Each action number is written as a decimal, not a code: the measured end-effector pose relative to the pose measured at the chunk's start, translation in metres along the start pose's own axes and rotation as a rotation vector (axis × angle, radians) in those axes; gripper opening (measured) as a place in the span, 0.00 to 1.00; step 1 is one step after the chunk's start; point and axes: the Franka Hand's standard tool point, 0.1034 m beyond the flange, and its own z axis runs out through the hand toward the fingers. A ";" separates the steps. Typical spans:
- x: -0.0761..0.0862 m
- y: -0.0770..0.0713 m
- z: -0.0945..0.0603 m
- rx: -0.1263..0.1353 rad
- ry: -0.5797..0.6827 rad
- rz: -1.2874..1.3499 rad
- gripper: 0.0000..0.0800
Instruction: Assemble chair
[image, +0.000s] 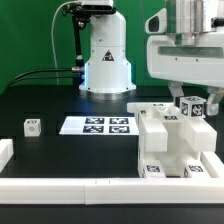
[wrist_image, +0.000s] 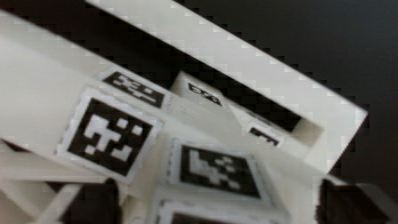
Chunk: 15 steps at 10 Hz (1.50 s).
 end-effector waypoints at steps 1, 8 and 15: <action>-0.004 0.000 0.001 -0.002 -0.004 -0.157 0.77; 0.001 0.002 -0.003 -0.023 0.013 -0.867 0.67; -0.003 0.001 -0.002 -0.026 0.010 -0.292 0.34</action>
Offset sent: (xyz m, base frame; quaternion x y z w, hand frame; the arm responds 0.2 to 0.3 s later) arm 0.0000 0.0000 0.0000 0.0000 0.0000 -0.1296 0.9916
